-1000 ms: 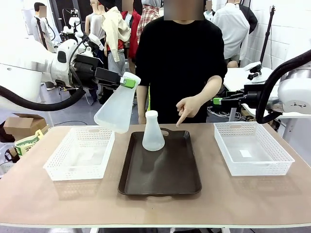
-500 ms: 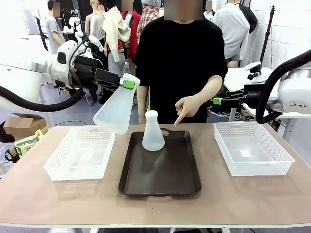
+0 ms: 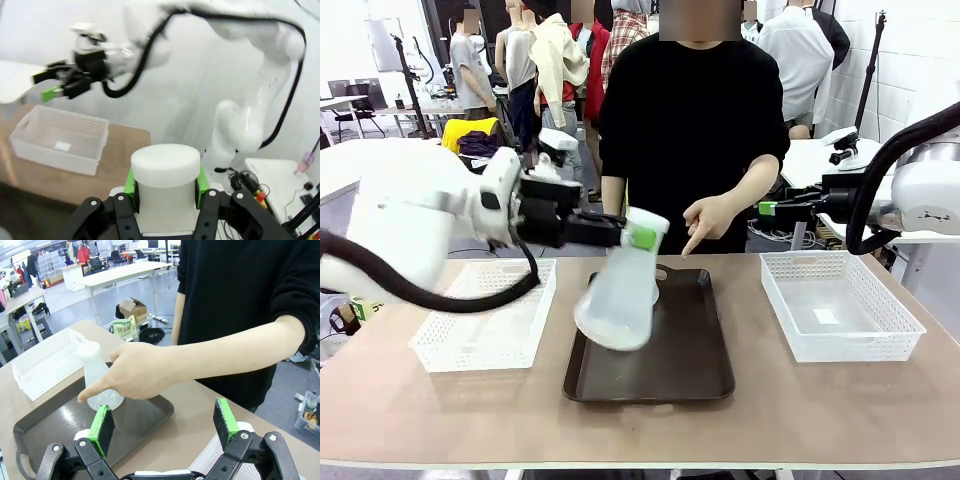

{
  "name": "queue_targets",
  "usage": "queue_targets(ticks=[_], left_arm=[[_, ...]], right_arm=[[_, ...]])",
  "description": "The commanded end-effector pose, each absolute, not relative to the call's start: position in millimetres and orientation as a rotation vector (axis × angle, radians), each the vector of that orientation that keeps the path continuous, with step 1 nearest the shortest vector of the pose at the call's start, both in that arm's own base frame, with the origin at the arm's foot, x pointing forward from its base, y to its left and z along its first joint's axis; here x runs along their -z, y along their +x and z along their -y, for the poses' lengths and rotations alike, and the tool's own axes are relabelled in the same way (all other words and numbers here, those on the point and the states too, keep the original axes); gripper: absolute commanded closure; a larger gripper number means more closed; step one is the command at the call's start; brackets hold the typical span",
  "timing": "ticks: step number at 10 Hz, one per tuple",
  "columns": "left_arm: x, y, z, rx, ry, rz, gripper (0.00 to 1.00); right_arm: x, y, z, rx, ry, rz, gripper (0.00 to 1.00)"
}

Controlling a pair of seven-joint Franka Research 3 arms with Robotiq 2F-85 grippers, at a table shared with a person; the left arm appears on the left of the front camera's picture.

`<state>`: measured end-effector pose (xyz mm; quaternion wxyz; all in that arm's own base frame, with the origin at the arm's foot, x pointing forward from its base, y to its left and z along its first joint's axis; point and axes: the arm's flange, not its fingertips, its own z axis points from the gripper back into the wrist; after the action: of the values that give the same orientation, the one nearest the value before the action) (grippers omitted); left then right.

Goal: Prepare the laboratory tools.
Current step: Place the picked Big flask upright in the Handle tray as directed by the person.

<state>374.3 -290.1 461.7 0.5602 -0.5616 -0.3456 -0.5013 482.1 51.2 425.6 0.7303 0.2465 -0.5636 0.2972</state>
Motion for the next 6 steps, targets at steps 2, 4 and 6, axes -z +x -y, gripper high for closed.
queue_targets(ticks=[2, 4, 6], left_arm=[[-440, 347, 316, 1.329, -1.297, 1.018, 1.00], [-416, 357, 323, 1.290, -1.210, 1.138, 1.00], [-391, 373, 330, 1.269, -1.201, 1.150, 1.00]], right_arm=[[-427, 481, -51, -0.645, 0.535, 1.226, 0.00], [-427, 481, -51, -0.645, 0.535, 1.226, 0.00], [-427, 481, -51, -0.645, 0.535, 1.226, 0.00]])
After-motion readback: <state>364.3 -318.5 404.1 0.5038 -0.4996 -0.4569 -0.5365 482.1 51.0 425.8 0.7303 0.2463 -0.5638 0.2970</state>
